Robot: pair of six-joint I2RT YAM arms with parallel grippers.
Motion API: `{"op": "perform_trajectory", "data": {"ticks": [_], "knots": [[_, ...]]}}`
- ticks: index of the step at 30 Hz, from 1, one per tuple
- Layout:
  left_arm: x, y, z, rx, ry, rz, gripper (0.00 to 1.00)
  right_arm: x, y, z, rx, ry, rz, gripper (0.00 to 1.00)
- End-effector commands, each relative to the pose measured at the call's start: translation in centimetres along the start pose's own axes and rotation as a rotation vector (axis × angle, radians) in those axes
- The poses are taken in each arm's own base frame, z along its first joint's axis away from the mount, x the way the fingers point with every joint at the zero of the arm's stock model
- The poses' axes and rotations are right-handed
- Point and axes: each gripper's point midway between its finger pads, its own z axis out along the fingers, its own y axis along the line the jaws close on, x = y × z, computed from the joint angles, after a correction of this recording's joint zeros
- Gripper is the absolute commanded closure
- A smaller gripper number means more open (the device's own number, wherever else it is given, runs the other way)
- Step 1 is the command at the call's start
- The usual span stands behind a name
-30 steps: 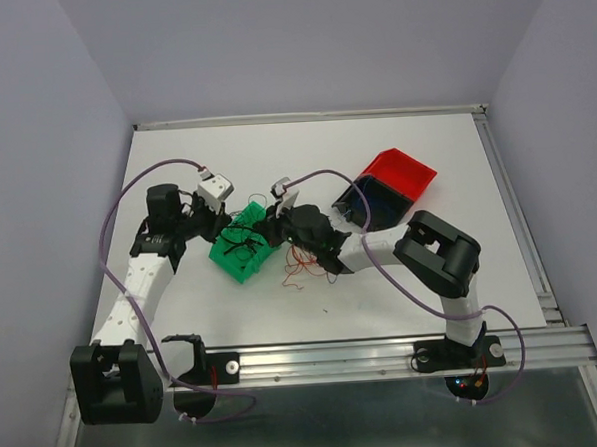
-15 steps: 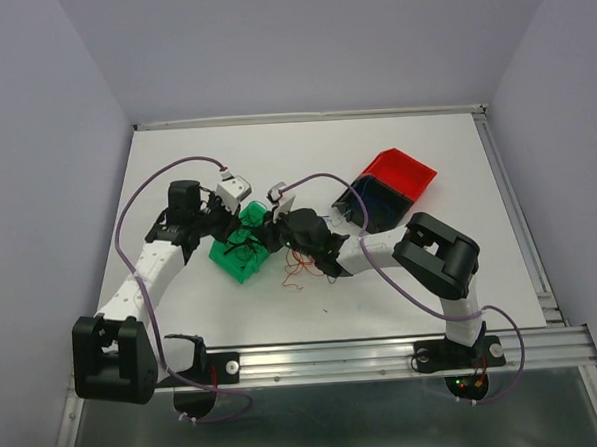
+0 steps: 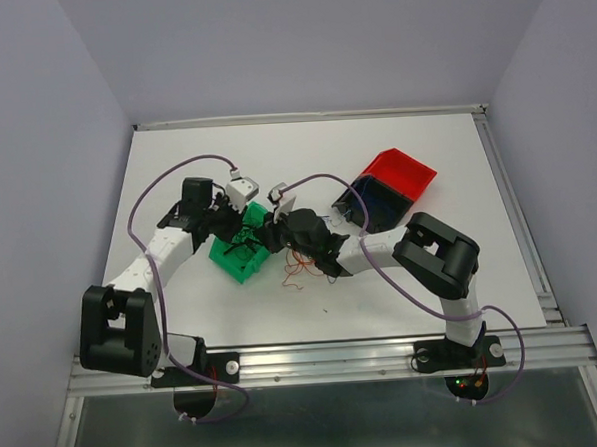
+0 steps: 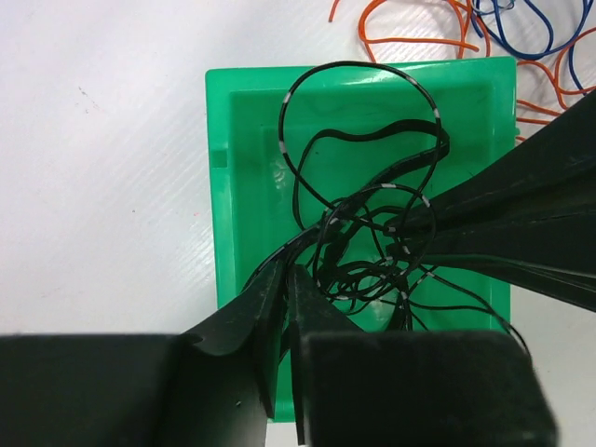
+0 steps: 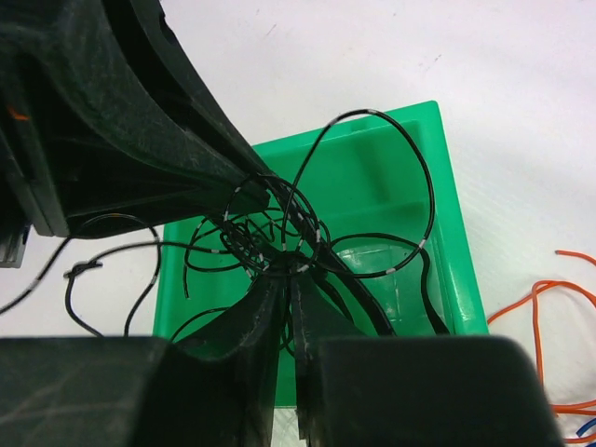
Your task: Untangle the cables
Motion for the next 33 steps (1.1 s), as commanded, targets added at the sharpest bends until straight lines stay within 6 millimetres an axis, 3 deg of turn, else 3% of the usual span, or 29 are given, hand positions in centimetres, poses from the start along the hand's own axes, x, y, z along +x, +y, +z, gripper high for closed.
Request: {"op": "perform_trajectory", "data": {"ticks": [1, 5, 11, 17, 23, 28, 33], "knots": [[-2.6, 0.2, -1.7, -0.025, -0.08, 0.048, 0.75, -1.4, 1.8, 0.6, -0.049, -0.035, 0.011, 0.85], [-3.2, 0.1, -2.6, -0.039, -0.115, 0.07, 0.53, -1.5, 1.9, 0.6, -0.048, -0.037, 0.01, 0.85], [-3.8, 0.0, -4.1, -0.069, -0.159, 0.089, 0.35, -1.6, 1.4, 0.5, -0.024, -0.046, 0.009, 0.85], [-4.3, 0.7, -5.4, -0.135, -0.188, 0.078, 0.3, -1.6, 1.4, 0.5, -0.024, -0.044, 0.009, 0.85], [-6.6, 0.5, -6.1, -0.105, -0.264, 0.074, 0.27, -1.6, 1.6, 0.6, -0.033, -0.044, 0.006, 0.85], [-7.1, -0.7, -4.7, 0.014, -0.259, 0.071, 0.27, -1.4, 1.5, 0.6, -0.031, -0.04, 0.003, 0.85], [-5.8, -1.4, -2.3, 0.111, -0.186, 0.043, 0.27, -1.5, 1.6, 0.6, -0.037, -0.039, 0.003, 0.85]]}}
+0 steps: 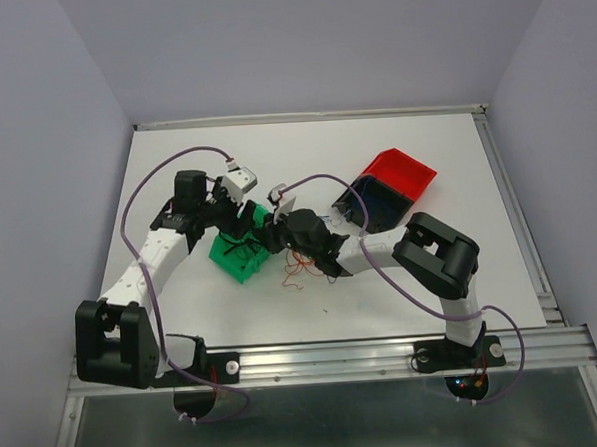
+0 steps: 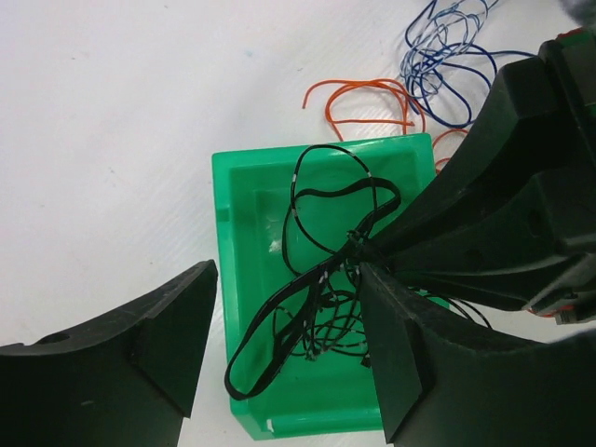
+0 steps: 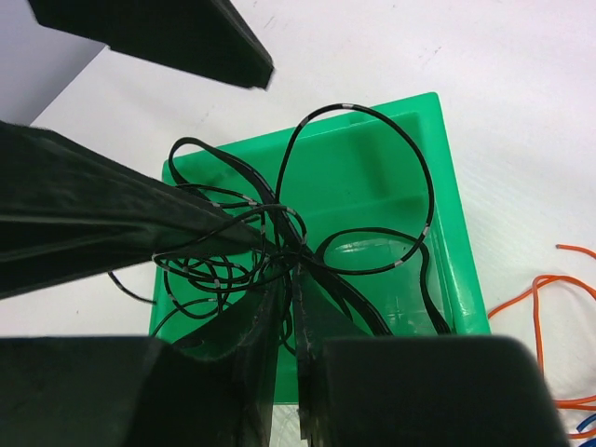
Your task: Untangle the cables
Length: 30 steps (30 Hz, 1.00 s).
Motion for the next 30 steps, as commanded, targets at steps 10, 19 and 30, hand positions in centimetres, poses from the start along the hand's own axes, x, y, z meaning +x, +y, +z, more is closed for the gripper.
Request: {"op": "perform_trajectory", "data": {"ticks": [10, 19, 30], "knots": [[1.0, -0.6, 2.9, 0.138, 0.059, -0.024, 0.71, -2.2, 2.0, 0.7, -0.046, -0.061, 0.001, 0.84], [1.5, 0.5, 2.8, 0.06, 0.058, -0.01, 1.0, -3.9, 2.0, -1.3, -0.001, -0.053, 0.032, 0.64], [2.0, 0.4, 2.9, 0.019, 0.069, 0.004, 1.0, -7.8, 0.2, -7.3, 0.14, -0.142, 0.11, 0.54]]}}
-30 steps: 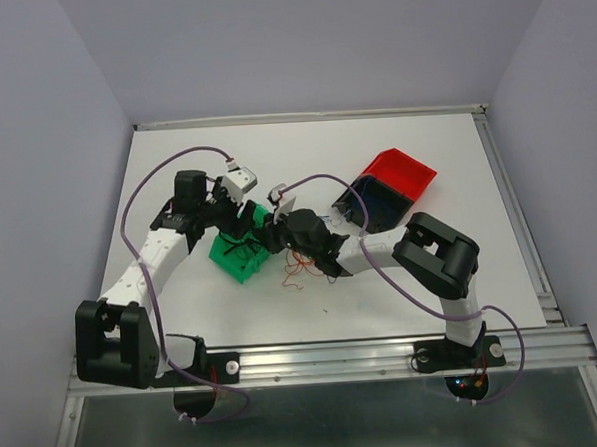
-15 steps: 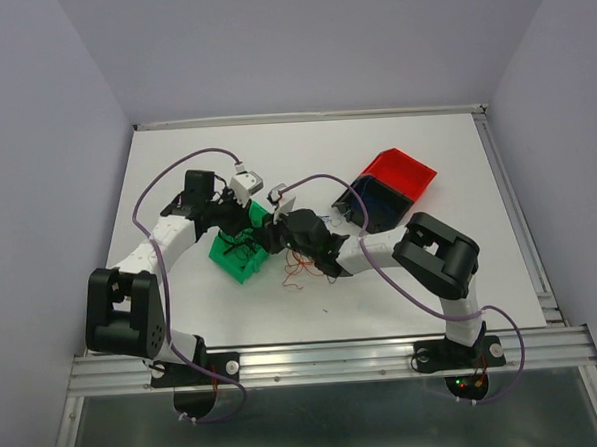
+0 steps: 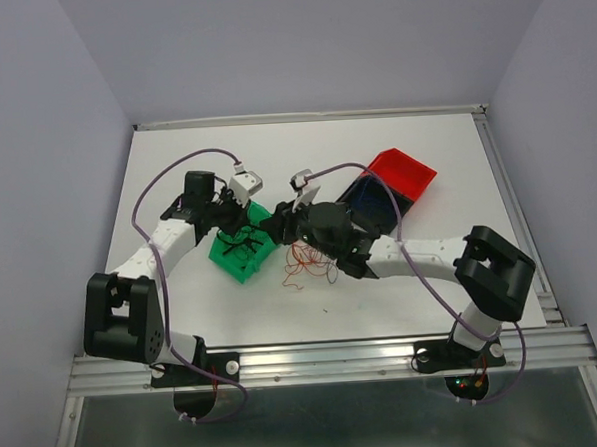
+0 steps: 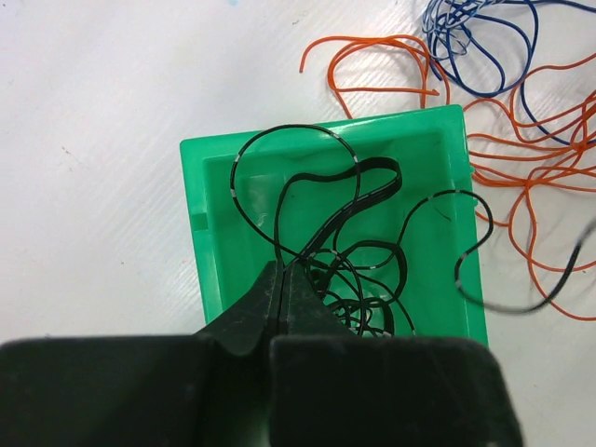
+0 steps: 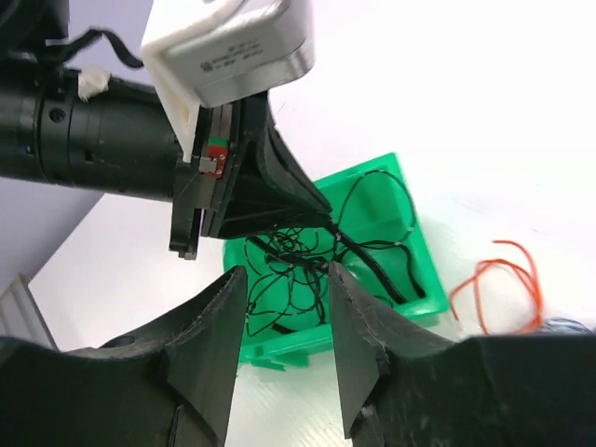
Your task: Untangle the cables
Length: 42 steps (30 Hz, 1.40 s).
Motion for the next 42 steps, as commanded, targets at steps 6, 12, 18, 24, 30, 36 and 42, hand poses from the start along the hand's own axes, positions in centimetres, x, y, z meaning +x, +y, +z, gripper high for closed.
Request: {"op": "perform_trajectory", "data": {"ticks": [6, 12, 18, 24, 30, 36, 42], "knots": [[-0.3, -0.7, 1.5, -0.028, 0.031, 0.036, 1.0, -4.3, -4.3, -5.9, 0.237, -0.18, 0.086, 0.53], [1.0, -1.3, 3.2, -0.052, 0.12, 0.056, 1.0, -5.0, -5.4, -8.3, 0.268, -0.222, 0.108, 0.52], [3.2, 0.6, 5.1, -0.124, 0.215, 0.016, 1.0, -4.7, -5.9, -8.5, 0.292, -0.225, 0.112, 0.52], [2.3, 0.8, 4.3, -0.156, 0.173, 0.02, 0.91, -4.9, -6.1, -9.1, 0.293, -0.236, 0.12, 0.52], [-0.3, 0.2, 1.7, -0.161, 0.066, 0.047, 0.6, -5.2, -6.3, -9.7, 0.301, -0.248, 0.12, 0.51], [-0.4, -0.5, -0.1, -0.137, 0.1, 0.101, 0.39, -4.8, -6.4, -9.7, 0.299, -0.239, 0.114, 0.5], [-2.0, -0.3, -3.0, -0.18, 0.077, 0.136, 0.34, -4.1, -6.6, -9.4, 0.323, -0.187, 0.09, 0.41]]}}
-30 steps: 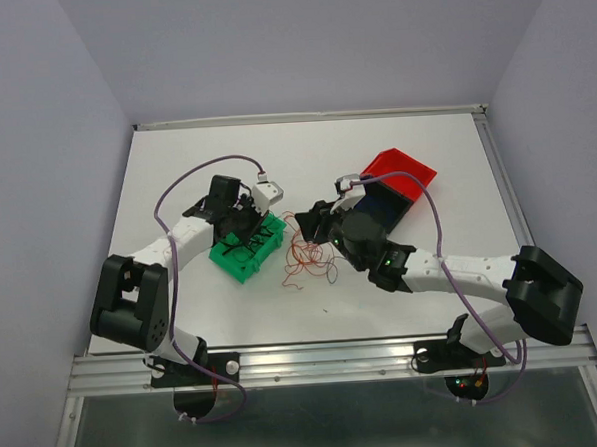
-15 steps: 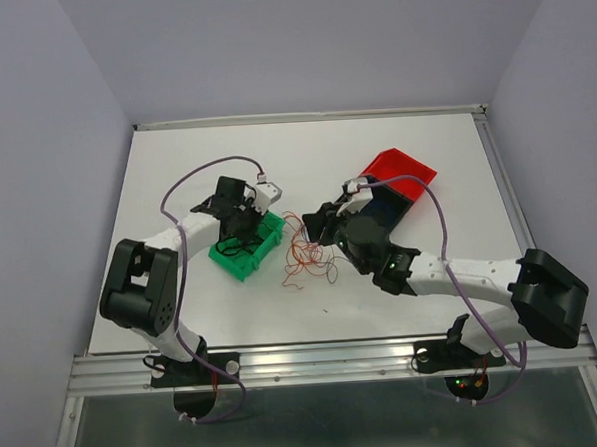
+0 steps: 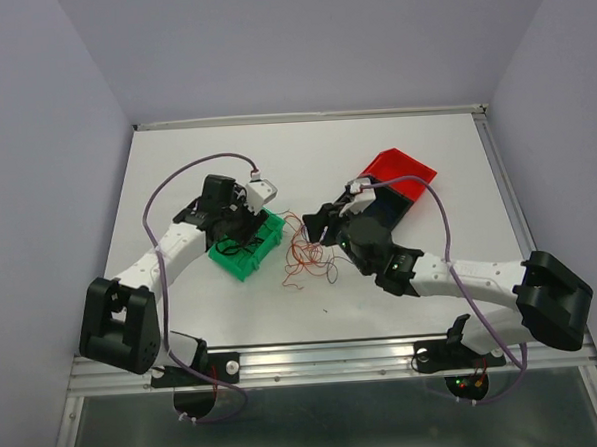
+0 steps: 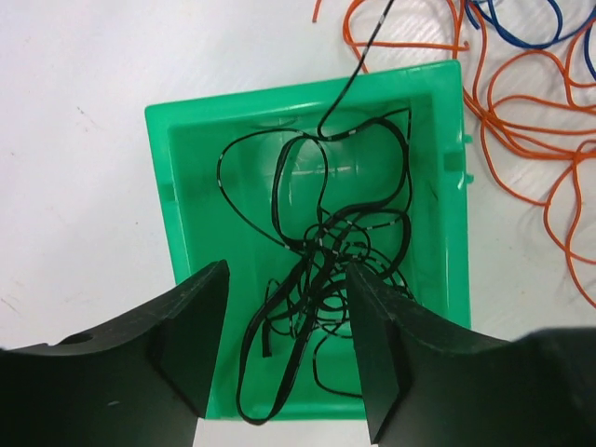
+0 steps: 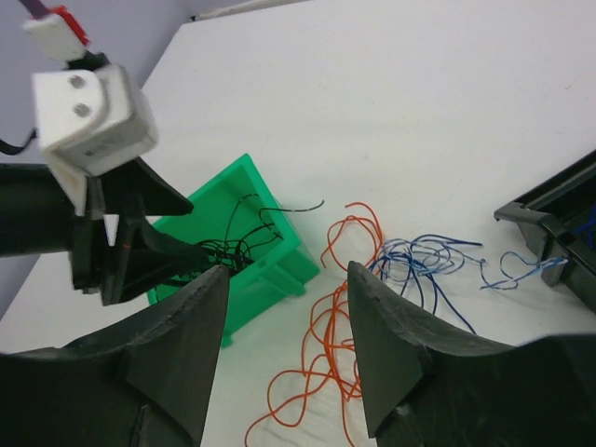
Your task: Untangle the cables
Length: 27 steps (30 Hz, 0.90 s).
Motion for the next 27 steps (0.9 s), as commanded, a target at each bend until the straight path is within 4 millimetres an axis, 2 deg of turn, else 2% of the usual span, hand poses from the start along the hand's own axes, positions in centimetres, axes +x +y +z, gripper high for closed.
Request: {"op": "perform_trajectory", "data": {"ticks": [1, 3, 4, 6, 8, 10, 11, 12, 14, 17, 18, 19, 21, 22, 24, 25, 27], "knots": [[-2.7, 0.9, -3.8, -0.048, -0.075, 0.045, 0.34, 0.4, -0.7, -0.3, 0.054, 0.033, -0.024, 0.4], [-3.6, 0.6, -5.0, -0.032, -0.105, 0.054, 0.33, 0.6, -1.1, -0.4, 0.083, 0.062, -0.032, 0.37], [-4.6, 0.2, -5.7, -0.009, -0.137, 0.067, 0.31, 1.0, -1.8, -0.7, 0.115, 0.085, -0.051, 0.33], [-5.8, -0.2, -6.9, 0.011, -0.174, 0.078, 0.22, 1.2, -2.6, -1.2, 0.148, 0.1, -0.058, 0.29], [-7.8, -0.8, -8.0, 0.026, -0.242, 0.1, 0.18, 0.9, -4.3, -2.1, 0.22, 0.098, -0.065, 0.27], [-9.2, -1.8, -8.2, 0.049, -0.28, 0.122, 0.17, 0.5, -5.5, -2.7, 0.276, 0.079, -0.067, 0.25], [-10.2, -2.2, -8.4, 0.058, -0.305, 0.126, 0.16, 0.1, -6.8, -3.2, 0.331, 0.052, -0.081, 0.24], [-11.4, -3.2, -8.0, 0.077, -0.329, 0.148, 0.16, -0.4, -7.2, -3.4, 0.352, 0.033, -0.079, 0.23], [-13.2, -3.7, -7.7, 0.062, -0.35, 0.154, 0.16, -0.8, -8.1, -3.6, 0.399, 0.004, -0.087, 0.23], [-15.7, -5.8, -6.1, 0.098, -0.389, 0.201, 0.16, -0.4, -8.7, -3.1, 0.428, 0.016, -0.093, 0.22], [-16.1, -6.3, -4.7, 0.116, -0.387, 0.213, 0.16, -0.3, -9.0, -3.0, 0.441, 0.017, -0.09, 0.22], [-16.5, -7.7, -4.1, 0.155, -0.394, 0.243, 0.16, -0.1, -9.3, -2.9, 0.45, 0.016, -0.078, 0.22], [-17.0, -8.5, -2.7, 0.155, -0.396, 0.265, 0.16, 0.0, -9.6, -2.9, 0.459, 0.019, -0.069, 0.22], [-15.9, -9.5, -1.0, 0.148, -0.349, 0.293, 0.16, 0.0, -9.7, -3.2, 0.459, 0.023, -0.058, 0.21], [-14.2, -10.7, 1.0, 0.145, -0.331, 0.326, 0.16, 0.2, -9.8, -3.6, 0.453, 0.037, -0.045, 0.2], [-14.8, -10.5, 1.1, 0.135, -0.353, 0.332, 0.16, -0.2, -9.6, -3.8, 0.441, 0.029, -0.026, 0.2], [-12.8, -11.2, 2.5, 0.152, -0.311, 0.332, 0.15, -1.0, -9.7, -4.9, 0.427, 0.021, -0.003, 0.2]]}}
